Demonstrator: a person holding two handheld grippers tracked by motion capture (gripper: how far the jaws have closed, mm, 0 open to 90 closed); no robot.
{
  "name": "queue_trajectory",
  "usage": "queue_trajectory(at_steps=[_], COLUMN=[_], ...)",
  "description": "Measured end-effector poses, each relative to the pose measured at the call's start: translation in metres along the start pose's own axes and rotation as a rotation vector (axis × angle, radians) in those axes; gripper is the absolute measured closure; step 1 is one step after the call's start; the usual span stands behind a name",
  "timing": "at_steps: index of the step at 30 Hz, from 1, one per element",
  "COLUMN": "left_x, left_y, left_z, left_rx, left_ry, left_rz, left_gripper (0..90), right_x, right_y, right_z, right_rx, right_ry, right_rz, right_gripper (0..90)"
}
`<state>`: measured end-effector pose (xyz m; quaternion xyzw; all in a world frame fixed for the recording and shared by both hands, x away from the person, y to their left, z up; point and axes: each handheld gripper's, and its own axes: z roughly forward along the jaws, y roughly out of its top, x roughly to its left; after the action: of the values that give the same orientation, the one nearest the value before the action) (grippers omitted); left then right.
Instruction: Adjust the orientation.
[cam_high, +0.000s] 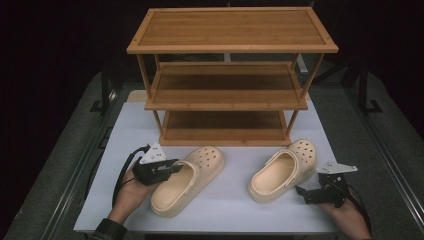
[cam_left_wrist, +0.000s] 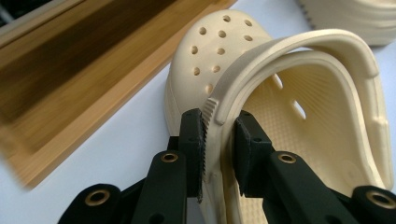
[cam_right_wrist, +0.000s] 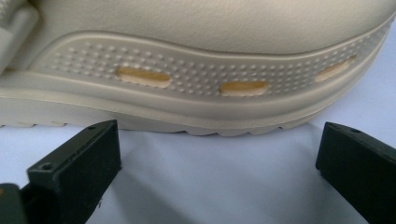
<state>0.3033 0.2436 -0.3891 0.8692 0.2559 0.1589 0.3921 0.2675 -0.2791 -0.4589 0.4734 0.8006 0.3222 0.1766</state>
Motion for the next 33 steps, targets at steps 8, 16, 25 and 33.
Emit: queue_trajectory(at_steps=[8,16,25,33], left_x=[0.019,0.024,0.021,0.024], left_y=[-0.018,-0.031,-0.033,-0.035], left_z=[-0.028,-0.030,-0.032,-0.037], left_rx=[-0.023,-0.004,-0.028,-0.052], left_ry=[0.089,0.120,0.106,0.082], left_rz=[-0.076,-0.124,-0.149,-0.187], left_gripper=[75.1,74.5,68.8,51.8], right_x=[0.000,0.000,0.000,0.000], right_y=[0.000,0.000,0.000,0.000], right_z=[0.000,0.000,0.000,0.000], right_rx=[0.000,0.000,-0.001,0.000], right_ry=[0.000,0.001,0.001,0.001], right_rz=[0.000,0.000,-0.001,0.000], right_gripper=[0.0,0.0,0.0,0.0])
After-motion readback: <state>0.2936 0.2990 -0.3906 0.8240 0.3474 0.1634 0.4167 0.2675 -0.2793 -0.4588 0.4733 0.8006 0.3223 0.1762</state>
